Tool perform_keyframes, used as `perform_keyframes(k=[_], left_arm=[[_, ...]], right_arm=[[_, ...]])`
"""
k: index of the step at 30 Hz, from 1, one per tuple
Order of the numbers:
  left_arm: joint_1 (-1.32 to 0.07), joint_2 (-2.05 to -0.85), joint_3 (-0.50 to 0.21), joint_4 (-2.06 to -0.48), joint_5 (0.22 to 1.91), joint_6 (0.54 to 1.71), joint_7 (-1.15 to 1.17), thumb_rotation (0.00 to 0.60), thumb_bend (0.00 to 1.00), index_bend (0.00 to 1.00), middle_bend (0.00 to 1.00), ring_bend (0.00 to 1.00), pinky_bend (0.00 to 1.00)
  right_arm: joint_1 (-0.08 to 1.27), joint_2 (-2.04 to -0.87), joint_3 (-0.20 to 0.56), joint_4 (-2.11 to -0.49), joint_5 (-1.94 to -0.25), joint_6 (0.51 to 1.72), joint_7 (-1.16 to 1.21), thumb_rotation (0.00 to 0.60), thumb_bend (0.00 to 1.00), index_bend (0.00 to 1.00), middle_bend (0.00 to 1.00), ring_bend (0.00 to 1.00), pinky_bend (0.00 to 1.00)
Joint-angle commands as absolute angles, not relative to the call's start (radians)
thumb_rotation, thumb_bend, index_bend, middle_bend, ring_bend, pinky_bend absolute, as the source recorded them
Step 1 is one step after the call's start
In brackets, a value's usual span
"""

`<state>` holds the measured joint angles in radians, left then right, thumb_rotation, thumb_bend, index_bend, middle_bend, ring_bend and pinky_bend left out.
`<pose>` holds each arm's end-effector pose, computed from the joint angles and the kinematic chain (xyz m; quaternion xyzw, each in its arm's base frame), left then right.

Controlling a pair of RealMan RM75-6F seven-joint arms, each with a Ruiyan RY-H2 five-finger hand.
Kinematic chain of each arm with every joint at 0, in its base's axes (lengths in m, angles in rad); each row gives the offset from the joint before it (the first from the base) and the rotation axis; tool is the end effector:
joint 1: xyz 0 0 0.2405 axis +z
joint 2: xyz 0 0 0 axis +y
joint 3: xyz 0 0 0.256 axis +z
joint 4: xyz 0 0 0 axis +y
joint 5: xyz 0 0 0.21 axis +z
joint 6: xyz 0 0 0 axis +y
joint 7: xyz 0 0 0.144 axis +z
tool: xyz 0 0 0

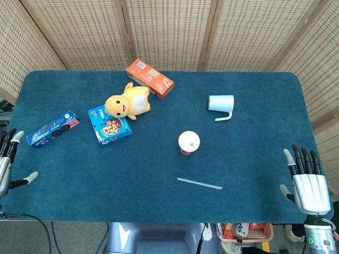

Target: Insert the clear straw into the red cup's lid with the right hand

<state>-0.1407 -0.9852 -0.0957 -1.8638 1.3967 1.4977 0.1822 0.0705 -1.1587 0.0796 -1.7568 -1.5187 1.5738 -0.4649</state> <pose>-0.2672 0.2011 0.1901 -0.5835 -0.3608 -0.3862 0.6166 -0.2720 -0.1794 0.1516 0.6181 -0.2725 0.3322 0.6583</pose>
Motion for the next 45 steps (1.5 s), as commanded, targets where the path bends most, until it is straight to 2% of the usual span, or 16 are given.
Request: perform_keyframes(k=[1,9,11,12,13,15,16,19,22,25,32,36,45], left_arm=[[-0.133,-0.982,-0.098,-1.85,1.415,1.517,0.163,0.6,0.0,0.0,0.0,0.0,0.0],[-0.128,-0.981,-0.1,-1.841,1.423,1.52,0.131,0.6,0.0,0.0,0.0,0.0,0.0],[-0.133,-0.99,-0.105,-1.822,1.433,1.521,0.112,0.6,0.0,0.0,0.0,0.0,0.0],[-0.136,-0.995,-0.107,-1.811,1.438,1.521,0.102,0.6,0.0,0.0,0.0,0.0,0.0],[-0.138,-0.998,-0.107,-1.804,1.439,1.518,0.096,0.6,0.0,0.0,0.0,0.0,0.0],[-0.14,-0.998,-0.107,-1.801,1.439,1.51,0.087,0.6,0.0,0.0,0.0,0.0,0.0],[-0.141,-0.998,-0.107,-1.796,1.442,1.508,0.081,0.6,0.0,0.0,0.0,0.0,0.0],[-0.143,-0.997,-0.107,-1.789,1.437,1.5,0.069,0.6,0.0,0.0,0.0,0.0,0.0],[-0.146,-0.998,-0.109,-1.786,1.433,1.493,0.067,0.6,0.0,0.0,0.0,0.0,0.0],[-0.148,-0.997,-0.109,-1.785,1.429,1.485,0.065,0.6,0.0,0.0,0.0,0.0,0.0],[-0.147,-0.995,-0.112,-1.78,1.418,1.479,0.054,0.6,0.0,0.0,0.0,0.0,0.0],[-0.15,-0.996,-0.115,-1.771,1.419,1.476,0.041,0.6,0.0,0.0,0.0,0.0,0.0],[-0.155,-0.998,-0.116,-1.767,1.414,1.464,0.035,0.6,0.0,0.0,0.0,0.0,0.0]], right_arm=[[0.07,-1.163,0.08,-1.754,-1.515,1.571,-0.47,0.6,0.0,0.0,0.0,0.0,0.0],[0.091,-1.16,0.064,-1.771,-1.542,1.525,-0.453,0.6,0.0,0.0,0.01,0.0,0.0],[0.109,-1.144,0.054,-1.794,-1.568,1.494,-0.444,0.6,0.0,0.0,0.13,0.07,0.03],[0.129,-1.137,0.051,-1.801,-1.601,1.474,-0.454,0.6,0.0,0.02,0.27,0.18,0.11],[0.149,-1.131,0.049,-1.807,-1.624,1.45,-0.47,0.6,0.0,0.05,0.44,0.33,0.23],[0.186,-1.13,0.047,-1.824,-1.642,1.392,-0.488,0.6,0.0,0.13,0.65,0.52,0.45],[0.23,-1.131,0.048,-1.879,-1.588,1.283,-0.53,0.6,0.0,0.16,0.72,0.59,0.54],[0.29,-1.146,0.077,-1.943,-1.486,1.175,-0.628,0.6,0.0,0.21,0.8,0.67,0.68],[0.332,-1.171,0.095,-1.964,-1.411,1.118,-0.709,0.6,0.0,0.25,0.84,0.71,0.73],[0.396,-1.215,0.113,-1.983,-1.29,1.04,-0.82,0.6,0.0,0.26,0.84,0.71,0.74],[0.498,-1.335,0.149,-1.983,-1.06,1.016,-0.976,0.6,0.0,0.29,0.85,0.72,0.75],[0.554,-1.432,0.158,-1.986,-0.904,1.055,-1.049,0.6,0.02,0.32,0.85,0.73,0.75],[0.646,-1.632,0.176,-1.937,-0.708,1.172,-1.097,0.6,0.08,0.37,0.86,0.73,0.75]])
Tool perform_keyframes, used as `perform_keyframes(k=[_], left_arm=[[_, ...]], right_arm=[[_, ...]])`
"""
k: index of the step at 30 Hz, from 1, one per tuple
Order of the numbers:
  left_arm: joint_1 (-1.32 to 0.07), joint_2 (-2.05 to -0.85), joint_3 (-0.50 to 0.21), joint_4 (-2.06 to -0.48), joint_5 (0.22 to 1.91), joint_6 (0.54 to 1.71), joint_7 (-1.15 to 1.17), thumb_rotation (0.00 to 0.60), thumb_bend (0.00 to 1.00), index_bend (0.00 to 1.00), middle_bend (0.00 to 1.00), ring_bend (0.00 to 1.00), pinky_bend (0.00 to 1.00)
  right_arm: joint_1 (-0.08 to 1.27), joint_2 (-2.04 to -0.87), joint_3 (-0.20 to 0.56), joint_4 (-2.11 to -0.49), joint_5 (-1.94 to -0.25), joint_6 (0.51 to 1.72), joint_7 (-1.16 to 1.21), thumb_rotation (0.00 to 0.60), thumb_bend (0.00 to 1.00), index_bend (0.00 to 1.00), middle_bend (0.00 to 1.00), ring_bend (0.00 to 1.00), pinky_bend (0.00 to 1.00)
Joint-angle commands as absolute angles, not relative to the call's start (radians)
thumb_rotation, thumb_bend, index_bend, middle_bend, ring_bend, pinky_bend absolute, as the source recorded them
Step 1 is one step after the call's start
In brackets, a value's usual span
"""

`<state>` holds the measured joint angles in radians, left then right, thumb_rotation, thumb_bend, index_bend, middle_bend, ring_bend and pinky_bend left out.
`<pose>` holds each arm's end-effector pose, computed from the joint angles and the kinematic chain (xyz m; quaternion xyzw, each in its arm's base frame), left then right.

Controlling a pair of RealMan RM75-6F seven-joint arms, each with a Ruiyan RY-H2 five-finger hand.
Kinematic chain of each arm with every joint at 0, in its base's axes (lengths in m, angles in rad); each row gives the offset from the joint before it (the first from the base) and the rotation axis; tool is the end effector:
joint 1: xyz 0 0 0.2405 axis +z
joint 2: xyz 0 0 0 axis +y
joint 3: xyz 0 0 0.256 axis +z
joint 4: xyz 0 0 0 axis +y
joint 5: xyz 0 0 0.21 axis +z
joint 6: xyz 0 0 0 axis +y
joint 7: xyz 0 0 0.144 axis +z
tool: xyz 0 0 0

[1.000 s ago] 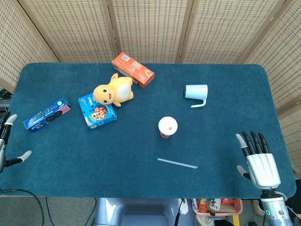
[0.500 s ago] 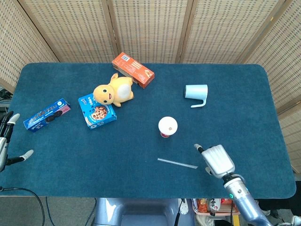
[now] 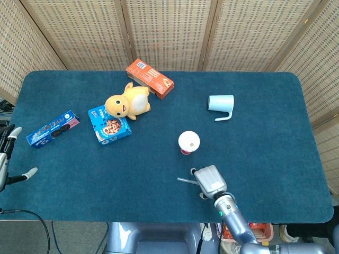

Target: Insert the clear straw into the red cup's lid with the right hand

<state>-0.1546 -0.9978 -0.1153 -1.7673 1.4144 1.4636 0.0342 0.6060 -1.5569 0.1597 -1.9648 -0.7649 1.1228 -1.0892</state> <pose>-0.2798 0.2120 0.1928 -0.5780 -0.3733 -0.4133 0.5965 -0.1220 -0.2481 -0.0257 0.7934 -0.3723 0.2285 0.4240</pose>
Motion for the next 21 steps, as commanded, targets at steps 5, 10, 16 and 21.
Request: perform_keyframes(k=[5,10,16,21], left_arm=[[-0.155,-0.999,-0.117,-1.765,1.413,1.464,0.032,0.6,0.0,0.0,0.0,0.0,0.0],[-0.154,-0.998,-0.118,-1.762,1.413,1.465,0.026,0.6,0.0,0.0,0.0,0.0,0.0],[-0.153,-0.996,-0.118,-1.761,1.412,1.464,0.017,0.6,0.0,0.0,0.0,0.0,0.0],[-0.156,-0.997,-0.117,-1.762,1.414,1.459,0.019,0.6,0.0,0.0,0.0,0.0,0.0]], right_arm=[[0.679,-1.715,0.182,-1.867,-0.701,1.222,-1.084,0.6,0.11,0.41,0.87,0.74,0.75],[0.698,-1.769,0.186,-1.79,-0.711,1.25,-1.061,0.6,0.14,0.43,0.88,0.74,0.76],[0.702,-1.81,0.183,-1.733,-0.709,1.282,-1.042,0.6,0.18,0.52,0.89,0.75,0.76],[0.705,-1.84,0.178,-1.71,-0.712,1.293,-1.018,0.6,0.21,0.54,0.89,0.75,0.76]])
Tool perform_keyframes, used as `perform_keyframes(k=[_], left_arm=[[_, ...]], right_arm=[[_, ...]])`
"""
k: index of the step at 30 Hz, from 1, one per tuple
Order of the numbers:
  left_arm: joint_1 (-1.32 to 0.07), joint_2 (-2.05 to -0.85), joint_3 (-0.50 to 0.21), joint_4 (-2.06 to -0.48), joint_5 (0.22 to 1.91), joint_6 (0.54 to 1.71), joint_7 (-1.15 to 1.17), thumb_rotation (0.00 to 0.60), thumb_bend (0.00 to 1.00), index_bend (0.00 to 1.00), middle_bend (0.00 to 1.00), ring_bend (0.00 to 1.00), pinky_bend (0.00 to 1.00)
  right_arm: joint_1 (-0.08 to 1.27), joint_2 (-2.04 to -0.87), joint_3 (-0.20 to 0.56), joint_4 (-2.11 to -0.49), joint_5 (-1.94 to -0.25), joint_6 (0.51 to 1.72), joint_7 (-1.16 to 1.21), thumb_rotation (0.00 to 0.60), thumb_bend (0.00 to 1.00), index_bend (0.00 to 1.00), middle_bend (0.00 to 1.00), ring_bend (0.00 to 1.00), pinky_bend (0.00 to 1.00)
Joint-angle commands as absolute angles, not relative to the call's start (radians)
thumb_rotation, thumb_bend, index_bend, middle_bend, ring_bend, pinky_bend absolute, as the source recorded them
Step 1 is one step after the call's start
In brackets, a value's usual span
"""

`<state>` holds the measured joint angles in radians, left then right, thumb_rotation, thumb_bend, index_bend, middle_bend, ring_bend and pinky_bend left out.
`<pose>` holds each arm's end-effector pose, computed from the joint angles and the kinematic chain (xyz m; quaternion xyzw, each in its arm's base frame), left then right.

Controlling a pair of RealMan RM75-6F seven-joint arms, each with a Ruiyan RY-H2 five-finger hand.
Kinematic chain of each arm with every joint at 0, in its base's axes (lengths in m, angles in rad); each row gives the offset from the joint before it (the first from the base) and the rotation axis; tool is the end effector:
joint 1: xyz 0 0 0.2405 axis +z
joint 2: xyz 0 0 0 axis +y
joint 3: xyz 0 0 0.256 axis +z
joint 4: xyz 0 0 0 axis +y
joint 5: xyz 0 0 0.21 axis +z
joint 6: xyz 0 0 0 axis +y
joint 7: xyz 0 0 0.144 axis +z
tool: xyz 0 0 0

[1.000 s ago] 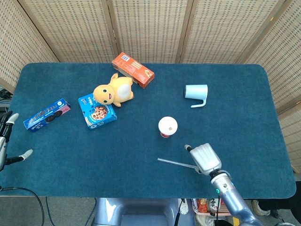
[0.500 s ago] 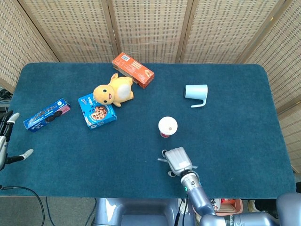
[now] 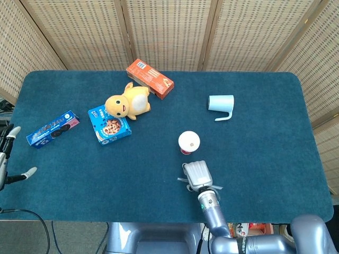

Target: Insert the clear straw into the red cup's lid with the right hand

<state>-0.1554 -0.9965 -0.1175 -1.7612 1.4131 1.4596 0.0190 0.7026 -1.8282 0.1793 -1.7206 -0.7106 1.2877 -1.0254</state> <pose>-0.2810 0.2129 0.1937 -0.5763 -0.3760 -0.4155 0.5948 -0.1030 -0.2650 -0.0763 0.7431 -0.4039 0.2517 0.4704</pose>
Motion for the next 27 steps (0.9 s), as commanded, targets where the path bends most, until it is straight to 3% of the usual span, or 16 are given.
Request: perform_keyframes(k=[1,9,27], left_arm=[[-0.155,-0.997,-0.117,-1.762,1.414,1.461,0.02,0.6,0.0,0.0,0.0,0.0,0.0],[-0.153,-0.994,-0.117,-1.761,1.418,1.464,0.012,0.6,0.0,0.0,0.0,0.0,0.0],[-0.151,-0.995,-0.118,-1.759,1.42,1.468,0.005,0.6,0.0,0.0,0.0,0.0,0.0]], right_arm=[[0.706,-1.848,0.177,-1.702,-0.713,1.296,-1.014,0.6,0.21,0.54,0.89,0.75,0.76],[0.707,-1.878,0.168,-1.656,-0.724,1.302,-0.994,0.6,0.32,0.55,0.89,0.75,0.76],[0.701,-1.885,0.158,-1.641,-0.709,1.293,-0.975,0.6,0.35,0.55,0.89,0.75,0.76]])
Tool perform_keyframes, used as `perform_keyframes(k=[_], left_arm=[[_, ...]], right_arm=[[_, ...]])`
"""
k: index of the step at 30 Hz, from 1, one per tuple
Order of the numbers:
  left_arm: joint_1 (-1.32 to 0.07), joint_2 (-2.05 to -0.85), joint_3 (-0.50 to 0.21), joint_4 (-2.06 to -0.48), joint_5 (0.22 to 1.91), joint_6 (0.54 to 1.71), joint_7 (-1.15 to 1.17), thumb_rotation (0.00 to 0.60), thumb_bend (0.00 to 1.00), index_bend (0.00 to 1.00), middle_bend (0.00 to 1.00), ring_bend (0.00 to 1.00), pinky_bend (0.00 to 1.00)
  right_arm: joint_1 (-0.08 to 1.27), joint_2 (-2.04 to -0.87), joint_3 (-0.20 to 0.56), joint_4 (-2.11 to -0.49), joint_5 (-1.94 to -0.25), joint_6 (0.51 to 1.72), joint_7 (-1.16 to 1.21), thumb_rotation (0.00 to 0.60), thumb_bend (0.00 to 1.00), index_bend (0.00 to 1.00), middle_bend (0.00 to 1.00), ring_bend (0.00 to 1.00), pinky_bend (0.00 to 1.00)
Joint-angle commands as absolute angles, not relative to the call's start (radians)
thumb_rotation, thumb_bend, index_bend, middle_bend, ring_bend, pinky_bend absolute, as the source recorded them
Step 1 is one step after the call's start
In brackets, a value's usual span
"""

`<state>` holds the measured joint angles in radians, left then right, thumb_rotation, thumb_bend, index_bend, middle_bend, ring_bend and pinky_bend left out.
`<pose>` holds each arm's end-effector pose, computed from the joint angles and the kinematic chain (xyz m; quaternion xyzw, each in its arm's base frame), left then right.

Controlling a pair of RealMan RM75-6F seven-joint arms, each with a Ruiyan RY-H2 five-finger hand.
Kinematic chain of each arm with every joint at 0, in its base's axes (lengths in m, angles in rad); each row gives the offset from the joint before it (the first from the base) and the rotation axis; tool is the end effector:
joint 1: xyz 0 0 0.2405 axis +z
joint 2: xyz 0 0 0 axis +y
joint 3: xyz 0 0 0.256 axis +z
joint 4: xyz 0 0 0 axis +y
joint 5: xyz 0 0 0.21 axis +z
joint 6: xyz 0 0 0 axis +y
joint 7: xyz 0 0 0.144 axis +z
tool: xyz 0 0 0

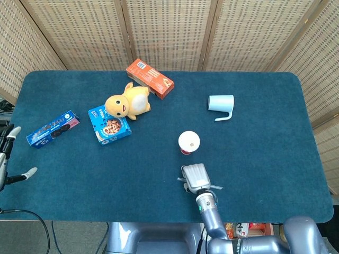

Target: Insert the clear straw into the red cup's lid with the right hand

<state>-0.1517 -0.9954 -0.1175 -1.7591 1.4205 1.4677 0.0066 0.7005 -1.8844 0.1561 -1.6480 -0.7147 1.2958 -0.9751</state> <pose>-0.2808 0.2119 0.1949 -0.5743 -0.3755 -0.4207 0.5935 -0.1081 -0.2607 -0.0923 0.7353 -0.4181 0.2510 0.4707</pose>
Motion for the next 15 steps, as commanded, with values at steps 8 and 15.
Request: perform_keyframes(k=[8,15], left_arm=[[-0.151,-0.994,-0.118,-1.755,1.42,1.466,-0.003,0.6,0.0,0.0,0.0,0.0,0.0],[-0.151,-0.993,-0.119,-1.754,1.419,1.465,-0.008,0.6,0.0,0.0,0.0,0.0,0.0]], right_arm=[[0.7,-1.884,0.158,-1.63,-0.694,1.289,-0.975,0.6,0.37,0.55,0.89,0.75,0.76],[0.696,-1.879,0.147,-1.64,-0.687,1.288,-0.979,0.6,0.39,0.55,0.89,0.75,0.76]])
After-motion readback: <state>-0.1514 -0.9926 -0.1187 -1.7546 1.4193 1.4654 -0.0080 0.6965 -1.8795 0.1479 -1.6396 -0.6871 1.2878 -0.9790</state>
